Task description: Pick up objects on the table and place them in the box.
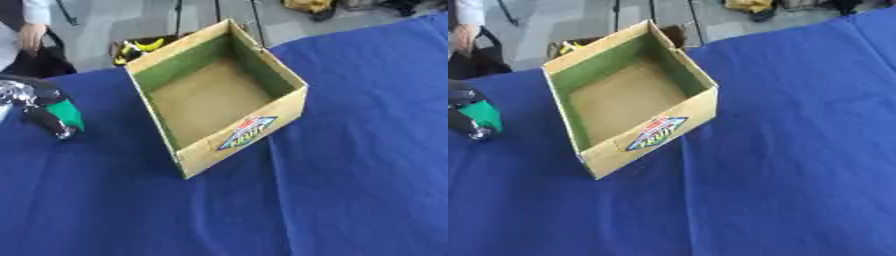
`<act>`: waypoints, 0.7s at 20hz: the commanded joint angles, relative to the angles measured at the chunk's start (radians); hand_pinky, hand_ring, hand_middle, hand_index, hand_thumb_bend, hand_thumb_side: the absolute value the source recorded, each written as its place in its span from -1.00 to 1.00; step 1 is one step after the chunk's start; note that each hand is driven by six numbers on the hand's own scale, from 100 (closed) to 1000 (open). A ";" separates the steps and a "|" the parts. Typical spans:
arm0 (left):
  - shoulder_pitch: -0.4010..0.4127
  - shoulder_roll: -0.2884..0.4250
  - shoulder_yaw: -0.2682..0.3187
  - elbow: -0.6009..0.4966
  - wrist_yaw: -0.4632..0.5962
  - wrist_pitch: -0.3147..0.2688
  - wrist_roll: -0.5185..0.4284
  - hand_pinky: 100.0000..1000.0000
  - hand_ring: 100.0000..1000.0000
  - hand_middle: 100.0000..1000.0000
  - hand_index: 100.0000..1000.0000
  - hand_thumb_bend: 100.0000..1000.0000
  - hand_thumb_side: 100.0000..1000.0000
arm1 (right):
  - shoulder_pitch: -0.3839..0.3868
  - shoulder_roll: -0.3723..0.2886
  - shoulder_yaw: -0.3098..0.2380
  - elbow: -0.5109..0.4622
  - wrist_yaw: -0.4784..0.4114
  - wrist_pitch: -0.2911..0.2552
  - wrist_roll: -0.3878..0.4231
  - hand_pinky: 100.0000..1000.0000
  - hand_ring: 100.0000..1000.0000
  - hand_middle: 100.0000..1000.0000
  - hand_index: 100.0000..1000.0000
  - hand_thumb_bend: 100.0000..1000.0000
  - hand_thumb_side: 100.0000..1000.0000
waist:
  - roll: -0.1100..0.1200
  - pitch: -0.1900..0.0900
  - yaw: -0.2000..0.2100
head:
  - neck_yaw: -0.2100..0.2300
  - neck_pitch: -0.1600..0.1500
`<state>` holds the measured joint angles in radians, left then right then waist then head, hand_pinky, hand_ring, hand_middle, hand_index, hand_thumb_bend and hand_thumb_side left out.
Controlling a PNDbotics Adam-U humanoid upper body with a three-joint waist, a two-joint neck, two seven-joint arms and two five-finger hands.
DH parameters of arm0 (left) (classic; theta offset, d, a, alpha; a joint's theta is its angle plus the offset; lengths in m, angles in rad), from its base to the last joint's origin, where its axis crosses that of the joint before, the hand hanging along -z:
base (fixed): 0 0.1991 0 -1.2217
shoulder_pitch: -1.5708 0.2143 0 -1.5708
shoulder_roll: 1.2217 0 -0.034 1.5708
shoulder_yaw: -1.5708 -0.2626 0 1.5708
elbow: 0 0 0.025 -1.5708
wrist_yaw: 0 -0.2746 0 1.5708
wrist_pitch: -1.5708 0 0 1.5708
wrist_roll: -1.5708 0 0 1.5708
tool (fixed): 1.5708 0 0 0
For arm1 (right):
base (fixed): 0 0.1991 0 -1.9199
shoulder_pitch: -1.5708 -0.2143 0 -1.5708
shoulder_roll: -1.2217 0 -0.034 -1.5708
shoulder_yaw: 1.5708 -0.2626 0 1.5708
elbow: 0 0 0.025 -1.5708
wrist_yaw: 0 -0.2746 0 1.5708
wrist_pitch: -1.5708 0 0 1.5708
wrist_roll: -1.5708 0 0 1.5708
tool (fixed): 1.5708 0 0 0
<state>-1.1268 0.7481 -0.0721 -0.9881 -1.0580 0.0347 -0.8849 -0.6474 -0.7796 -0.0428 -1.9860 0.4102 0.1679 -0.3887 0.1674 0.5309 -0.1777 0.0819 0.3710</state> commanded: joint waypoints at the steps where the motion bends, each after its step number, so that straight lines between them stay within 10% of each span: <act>1: -0.020 0.034 0.018 -0.016 0.010 0.018 0.026 -0.28 -0.22 0.05 0.51 -1.00 -0.20 | -0.010 -0.019 -0.013 -0.014 -0.007 -0.001 0.000 0.58 0.64 0.62 0.65 -1.00 1.00 | -0.008 -0.032 0.003 | -0.003 -0.007; 14: -0.029 0.040 0.010 -0.057 0.021 0.005 0.104 -0.47 -0.39 -0.11 0.33 -1.00 -0.22 | 0.009 -0.008 -0.013 -0.014 -0.009 -0.003 0.001 0.59 0.64 0.62 0.65 -1.00 1.00 | -0.002 -0.095 0.020 | -0.021 0.009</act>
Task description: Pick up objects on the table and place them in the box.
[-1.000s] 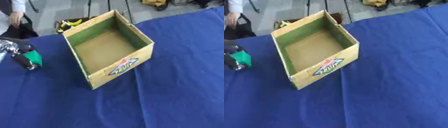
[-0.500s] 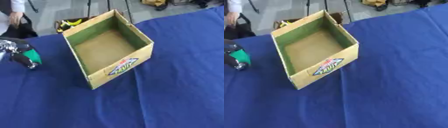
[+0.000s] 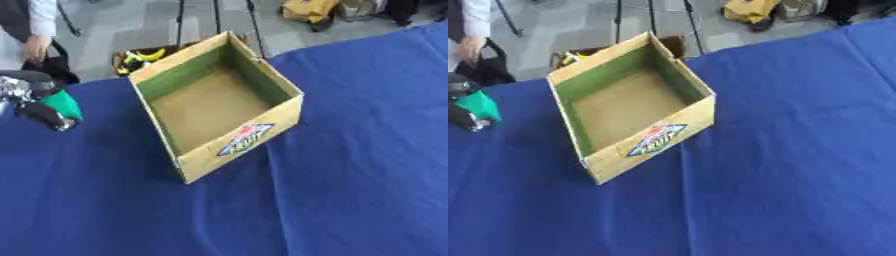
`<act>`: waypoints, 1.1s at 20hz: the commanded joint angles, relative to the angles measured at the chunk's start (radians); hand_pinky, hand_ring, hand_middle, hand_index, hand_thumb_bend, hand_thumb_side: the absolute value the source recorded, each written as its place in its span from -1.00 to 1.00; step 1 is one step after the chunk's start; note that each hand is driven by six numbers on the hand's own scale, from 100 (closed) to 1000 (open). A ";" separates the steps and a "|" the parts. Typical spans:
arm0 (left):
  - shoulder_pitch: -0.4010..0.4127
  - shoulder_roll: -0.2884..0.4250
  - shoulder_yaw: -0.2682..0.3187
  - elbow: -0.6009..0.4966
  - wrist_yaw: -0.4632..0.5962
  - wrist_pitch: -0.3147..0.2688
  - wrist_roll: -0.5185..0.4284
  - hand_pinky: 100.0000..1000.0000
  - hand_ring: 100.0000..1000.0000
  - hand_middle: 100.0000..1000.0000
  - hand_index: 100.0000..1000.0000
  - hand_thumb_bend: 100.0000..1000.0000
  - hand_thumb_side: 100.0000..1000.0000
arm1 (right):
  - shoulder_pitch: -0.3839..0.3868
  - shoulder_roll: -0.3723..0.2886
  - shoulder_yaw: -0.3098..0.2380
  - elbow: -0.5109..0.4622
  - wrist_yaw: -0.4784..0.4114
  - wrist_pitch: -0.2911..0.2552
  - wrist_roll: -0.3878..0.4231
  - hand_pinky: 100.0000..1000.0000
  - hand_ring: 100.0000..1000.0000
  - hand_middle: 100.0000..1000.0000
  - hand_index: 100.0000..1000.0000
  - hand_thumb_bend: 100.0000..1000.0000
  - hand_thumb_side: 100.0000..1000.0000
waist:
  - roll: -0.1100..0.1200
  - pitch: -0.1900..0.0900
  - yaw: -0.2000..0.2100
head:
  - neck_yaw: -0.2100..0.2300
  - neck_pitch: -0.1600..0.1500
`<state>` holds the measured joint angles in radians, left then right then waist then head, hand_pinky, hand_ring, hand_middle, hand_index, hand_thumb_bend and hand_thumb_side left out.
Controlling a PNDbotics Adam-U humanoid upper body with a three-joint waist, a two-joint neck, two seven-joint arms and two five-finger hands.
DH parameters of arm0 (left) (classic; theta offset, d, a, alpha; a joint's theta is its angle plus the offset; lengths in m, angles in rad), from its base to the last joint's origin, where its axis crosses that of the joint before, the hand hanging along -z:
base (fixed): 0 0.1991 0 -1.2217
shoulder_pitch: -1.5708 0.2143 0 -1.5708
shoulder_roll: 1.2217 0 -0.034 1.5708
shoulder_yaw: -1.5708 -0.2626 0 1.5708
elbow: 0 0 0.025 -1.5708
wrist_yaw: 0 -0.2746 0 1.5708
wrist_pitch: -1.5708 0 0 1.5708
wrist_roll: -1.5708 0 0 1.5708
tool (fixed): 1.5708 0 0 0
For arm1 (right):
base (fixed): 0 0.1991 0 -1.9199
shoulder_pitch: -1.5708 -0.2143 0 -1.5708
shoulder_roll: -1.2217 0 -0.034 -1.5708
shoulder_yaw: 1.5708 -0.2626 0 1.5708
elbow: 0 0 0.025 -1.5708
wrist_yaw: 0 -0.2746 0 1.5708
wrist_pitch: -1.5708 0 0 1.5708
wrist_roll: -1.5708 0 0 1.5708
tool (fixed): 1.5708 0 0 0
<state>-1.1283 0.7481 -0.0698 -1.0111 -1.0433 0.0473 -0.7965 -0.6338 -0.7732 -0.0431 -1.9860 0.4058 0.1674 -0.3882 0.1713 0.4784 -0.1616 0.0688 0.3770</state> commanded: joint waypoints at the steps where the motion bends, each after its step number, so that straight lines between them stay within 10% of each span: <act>1: -0.032 0.040 0.006 -0.050 0.014 -0.014 0.023 -0.47 -0.39 -0.11 0.32 -1.00 -0.23 | -0.002 -0.012 -0.013 -0.014 -0.005 -0.003 0.001 0.59 0.64 0.62 0.65 -1.00 1.00 | -0.005 -0.053 0.007 | -0.014 0.007; 11: -0.069 0.017 -0.038 -0.268 0.035 -0.056 0.114 -0.60 -0.46 -0.16 0.27 -1.00 -0.26 | 0.013 0.012 0.010 -0.014 -0.013 -0.006 0.024 0.59 0.64 0.62 0.65 -1.00 1.00 | 0.003 -0.155 0.020 | -0.034 0.052; 22: -0.141 -0.165 -0.091 -0.259 0.035 -0.044 0.171 -0.64 -0.48 -0.16 0.27 -1.00 -0.26 | -0.050 0.078 0.072 -0.014 -0.037 -0.031 0.092 0.59 0.64 0.62 0.65 -1.00 0.99 | 0.017 -0.212 -0.013 | 0.009 0.068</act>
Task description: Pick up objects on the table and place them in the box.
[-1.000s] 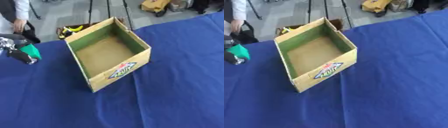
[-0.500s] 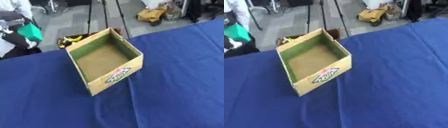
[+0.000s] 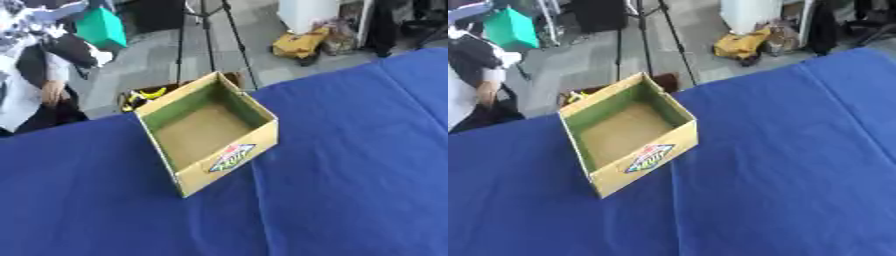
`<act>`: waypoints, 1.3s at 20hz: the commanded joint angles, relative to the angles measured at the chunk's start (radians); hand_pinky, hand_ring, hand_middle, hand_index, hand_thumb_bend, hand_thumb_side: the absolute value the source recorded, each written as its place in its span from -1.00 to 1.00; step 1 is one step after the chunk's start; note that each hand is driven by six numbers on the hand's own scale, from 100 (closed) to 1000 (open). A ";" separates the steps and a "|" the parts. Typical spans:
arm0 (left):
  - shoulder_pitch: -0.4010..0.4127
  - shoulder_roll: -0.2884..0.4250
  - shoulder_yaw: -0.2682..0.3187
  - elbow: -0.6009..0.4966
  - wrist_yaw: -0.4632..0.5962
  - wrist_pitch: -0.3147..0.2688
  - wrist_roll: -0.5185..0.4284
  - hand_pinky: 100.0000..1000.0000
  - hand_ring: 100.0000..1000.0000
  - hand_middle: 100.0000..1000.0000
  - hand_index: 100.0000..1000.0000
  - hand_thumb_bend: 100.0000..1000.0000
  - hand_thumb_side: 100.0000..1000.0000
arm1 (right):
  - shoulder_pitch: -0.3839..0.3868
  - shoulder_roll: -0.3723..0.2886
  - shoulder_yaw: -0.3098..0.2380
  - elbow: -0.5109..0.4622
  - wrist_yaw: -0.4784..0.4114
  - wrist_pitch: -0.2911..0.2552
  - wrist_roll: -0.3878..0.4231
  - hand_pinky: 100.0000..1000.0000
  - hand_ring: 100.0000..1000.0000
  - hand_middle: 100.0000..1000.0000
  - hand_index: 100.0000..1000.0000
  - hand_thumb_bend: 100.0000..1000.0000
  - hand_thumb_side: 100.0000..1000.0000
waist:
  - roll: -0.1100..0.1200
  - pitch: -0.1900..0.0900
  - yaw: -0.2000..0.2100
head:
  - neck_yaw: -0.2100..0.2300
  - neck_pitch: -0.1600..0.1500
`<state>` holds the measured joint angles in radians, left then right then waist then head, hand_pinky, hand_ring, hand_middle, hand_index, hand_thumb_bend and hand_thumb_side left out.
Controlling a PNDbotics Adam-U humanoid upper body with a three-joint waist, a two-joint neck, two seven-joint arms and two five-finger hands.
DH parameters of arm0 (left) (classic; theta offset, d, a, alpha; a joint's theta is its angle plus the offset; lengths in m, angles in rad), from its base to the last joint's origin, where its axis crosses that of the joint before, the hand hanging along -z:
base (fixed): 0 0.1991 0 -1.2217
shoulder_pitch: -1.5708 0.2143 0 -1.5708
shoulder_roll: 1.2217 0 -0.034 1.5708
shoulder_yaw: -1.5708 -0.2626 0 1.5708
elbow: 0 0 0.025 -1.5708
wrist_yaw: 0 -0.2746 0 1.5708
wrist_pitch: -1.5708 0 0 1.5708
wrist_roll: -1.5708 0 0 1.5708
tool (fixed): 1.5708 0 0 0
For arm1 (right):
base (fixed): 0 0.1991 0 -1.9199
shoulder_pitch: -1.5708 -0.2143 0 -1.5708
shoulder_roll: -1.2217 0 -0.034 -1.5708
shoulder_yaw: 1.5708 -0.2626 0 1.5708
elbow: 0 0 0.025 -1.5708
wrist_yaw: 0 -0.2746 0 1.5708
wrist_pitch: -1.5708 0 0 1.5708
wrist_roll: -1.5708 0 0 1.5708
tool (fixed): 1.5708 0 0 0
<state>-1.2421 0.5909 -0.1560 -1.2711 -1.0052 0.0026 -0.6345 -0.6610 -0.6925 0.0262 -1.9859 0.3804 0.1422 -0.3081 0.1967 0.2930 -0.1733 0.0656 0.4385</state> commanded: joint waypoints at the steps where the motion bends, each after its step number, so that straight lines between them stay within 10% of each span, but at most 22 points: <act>1: -0.028 -0.022 -0.009 0.007 -0.003 0.001 0.012 -0.64 -0.48 -0.16 0.27 -1.00 -0.27 | -0.028 0.002 0.006 -0.014 -0.013 -0.007 0.015 0.59 0.64 0.62 0.65 -1.00 0.99 | -0.007 -0.027 -0.005 | 0.016 0.006; 26: 0.029 -0.254 -0.075 0.233 0.095 0.060 0.070 -0.67 -0.48 -0.17 0.27 -1.00 -0.26 | -0.086 0.057 0.019 -0.014 -0.032 -0.023 0.022 0.59 0.64 0.61 0.66 -1.00 0.98 | -0.001 0.001 -0.066 | 0.010 0.011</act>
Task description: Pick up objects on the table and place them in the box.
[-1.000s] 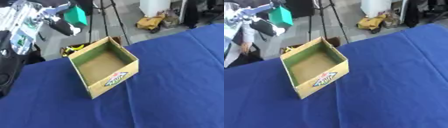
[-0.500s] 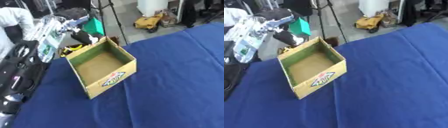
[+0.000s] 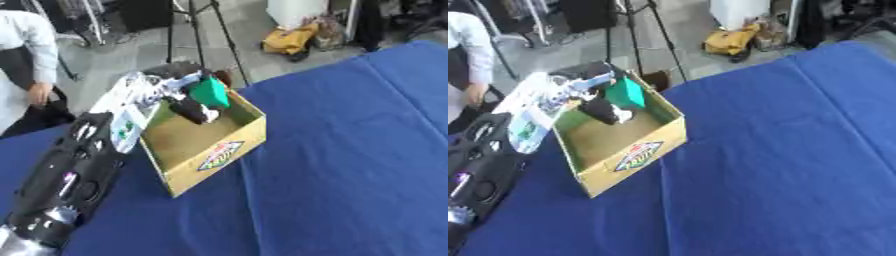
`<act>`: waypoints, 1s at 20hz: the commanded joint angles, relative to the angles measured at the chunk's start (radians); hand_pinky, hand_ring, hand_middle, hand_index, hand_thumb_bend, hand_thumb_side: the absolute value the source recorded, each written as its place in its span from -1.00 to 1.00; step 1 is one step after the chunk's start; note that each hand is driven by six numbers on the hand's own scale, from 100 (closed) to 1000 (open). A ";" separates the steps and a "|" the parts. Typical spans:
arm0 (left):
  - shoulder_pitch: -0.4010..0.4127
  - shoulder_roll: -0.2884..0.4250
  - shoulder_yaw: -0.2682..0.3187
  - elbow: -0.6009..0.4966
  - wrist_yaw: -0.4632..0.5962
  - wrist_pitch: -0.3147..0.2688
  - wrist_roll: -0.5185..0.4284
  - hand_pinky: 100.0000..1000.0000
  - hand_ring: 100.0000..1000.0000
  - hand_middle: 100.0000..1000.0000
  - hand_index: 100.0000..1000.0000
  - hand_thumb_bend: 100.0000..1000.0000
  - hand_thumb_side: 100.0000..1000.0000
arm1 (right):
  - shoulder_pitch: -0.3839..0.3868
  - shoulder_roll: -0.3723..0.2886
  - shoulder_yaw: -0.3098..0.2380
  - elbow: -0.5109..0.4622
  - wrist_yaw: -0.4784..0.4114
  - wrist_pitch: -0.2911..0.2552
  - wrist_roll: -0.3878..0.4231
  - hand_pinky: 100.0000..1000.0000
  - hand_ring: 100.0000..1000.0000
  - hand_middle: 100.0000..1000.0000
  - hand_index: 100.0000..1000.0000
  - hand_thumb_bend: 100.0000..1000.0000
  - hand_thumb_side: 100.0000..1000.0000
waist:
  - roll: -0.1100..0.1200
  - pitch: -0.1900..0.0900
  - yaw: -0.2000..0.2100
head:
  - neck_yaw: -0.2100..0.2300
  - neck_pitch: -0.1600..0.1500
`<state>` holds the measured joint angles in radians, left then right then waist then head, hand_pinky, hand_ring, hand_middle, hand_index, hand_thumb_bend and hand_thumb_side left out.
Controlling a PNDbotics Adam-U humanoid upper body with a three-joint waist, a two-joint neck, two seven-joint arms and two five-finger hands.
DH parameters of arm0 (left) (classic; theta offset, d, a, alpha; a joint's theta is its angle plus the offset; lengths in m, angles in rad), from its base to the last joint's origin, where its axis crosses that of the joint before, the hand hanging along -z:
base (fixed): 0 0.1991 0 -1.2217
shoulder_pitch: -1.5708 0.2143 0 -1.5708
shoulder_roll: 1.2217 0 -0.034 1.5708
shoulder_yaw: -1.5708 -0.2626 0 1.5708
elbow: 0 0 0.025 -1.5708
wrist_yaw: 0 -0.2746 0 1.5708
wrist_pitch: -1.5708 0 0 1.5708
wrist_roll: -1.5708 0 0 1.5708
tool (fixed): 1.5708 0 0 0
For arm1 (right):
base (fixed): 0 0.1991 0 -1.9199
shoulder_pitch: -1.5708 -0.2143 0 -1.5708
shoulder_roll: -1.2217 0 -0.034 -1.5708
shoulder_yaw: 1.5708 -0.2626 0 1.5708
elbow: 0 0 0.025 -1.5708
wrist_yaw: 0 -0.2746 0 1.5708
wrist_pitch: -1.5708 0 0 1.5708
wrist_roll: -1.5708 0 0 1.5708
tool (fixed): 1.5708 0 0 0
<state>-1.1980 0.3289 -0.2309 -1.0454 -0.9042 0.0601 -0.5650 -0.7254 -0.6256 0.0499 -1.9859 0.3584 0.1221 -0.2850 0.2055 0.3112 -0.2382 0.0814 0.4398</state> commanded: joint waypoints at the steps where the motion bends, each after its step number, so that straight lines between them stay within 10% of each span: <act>1: -0.013 0.006 -0.001 0.015 -0.010 0.002 -0.001 -0.66 -0.48 -0.16 0.28 -1.00 -0.26 | -0.023 -0.009 -0.004 -0.014 -0.011 -0.004 -0.001 0.59 0.64 0.61 0.66 -1.00 0.98 | -0.010 -0.016 -0.002 | -0.007 0.011; 13: 0.001 -0.005 0.003 0.087 -0.060 -0.010 -0.058 -0.31 -0.19 0.03 0.45 -1.00 -0.19 | -0.023 -0.013 -0.008 -0.014 -0.016 -0.004 -0.006 0.59 0.64 0.60 0.66 -1.00 0.98 | -0.007 -0.002 -0.011 | -0.007 0.014; 20: -0.002 0.002 0.002 0.069 -0.177 -0.051 -0.084 0.41 0.67 0.64 0.87 -1.00 -0.09 | -0.022 -0.011 -0.009 -0.014 -0.016 -0.004 -0.007 0.59 0.63 0.60 0.66 -1.00 0.98 | -0.008 -0.003 -0.014 | -0.003 0.010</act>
<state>-1.1792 0.3076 -0.2364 -0.9577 -1.0566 0.0165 -0.6476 -0.7315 -0.6210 0.0497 -1.9859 0.3488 0.1192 -0.2879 0.2079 0.3273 -0.2526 0.0743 0.4476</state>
